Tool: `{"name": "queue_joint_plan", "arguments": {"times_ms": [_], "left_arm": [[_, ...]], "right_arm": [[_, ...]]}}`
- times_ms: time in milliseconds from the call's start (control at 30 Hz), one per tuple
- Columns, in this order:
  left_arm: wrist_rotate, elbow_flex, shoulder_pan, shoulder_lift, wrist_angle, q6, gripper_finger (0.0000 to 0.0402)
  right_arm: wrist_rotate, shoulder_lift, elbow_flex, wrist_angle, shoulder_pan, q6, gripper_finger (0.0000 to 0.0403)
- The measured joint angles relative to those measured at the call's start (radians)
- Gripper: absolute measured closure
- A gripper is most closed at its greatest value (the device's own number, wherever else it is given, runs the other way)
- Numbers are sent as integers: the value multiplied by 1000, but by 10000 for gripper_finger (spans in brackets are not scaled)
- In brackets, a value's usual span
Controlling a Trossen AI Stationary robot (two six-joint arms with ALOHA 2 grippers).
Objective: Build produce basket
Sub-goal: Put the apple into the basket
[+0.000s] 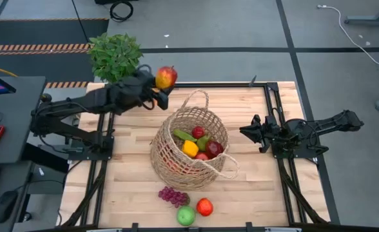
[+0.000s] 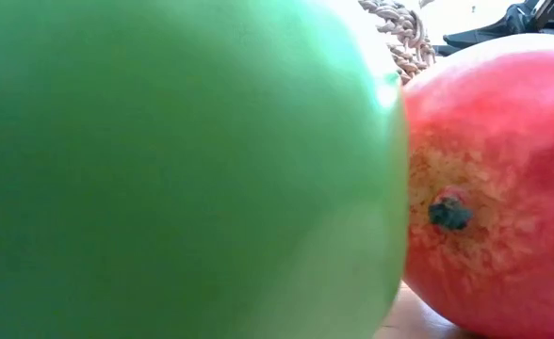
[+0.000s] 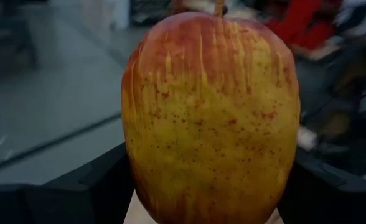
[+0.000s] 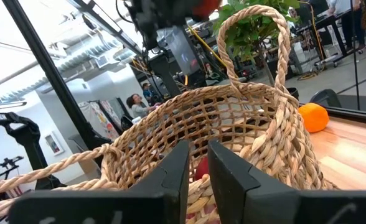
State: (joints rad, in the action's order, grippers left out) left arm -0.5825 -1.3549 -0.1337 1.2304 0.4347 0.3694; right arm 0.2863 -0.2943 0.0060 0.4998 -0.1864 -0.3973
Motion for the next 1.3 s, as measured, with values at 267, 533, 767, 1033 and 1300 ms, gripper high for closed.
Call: {"name": "queue_joint_plan", "arguments": {"times_ms": [267,533,767,1033,1300], "left_arm": [[294,-118,10,0,-181,-168,85],[372,-126,51,0,-271,-480,81],[369,-126,59,9,-271,-823,80],[366,-125,48,23,-277,-1446,80],[366,-125,24,24,-273,-2000,75]], "right_arm": [[0,0,0,0,0,0,338],[0,0,0,0,0,0,338],[0,0,0,0,0,0,338],[0,0,0,0,0,0,338],[0,0,0,0,0,0,338]]}}
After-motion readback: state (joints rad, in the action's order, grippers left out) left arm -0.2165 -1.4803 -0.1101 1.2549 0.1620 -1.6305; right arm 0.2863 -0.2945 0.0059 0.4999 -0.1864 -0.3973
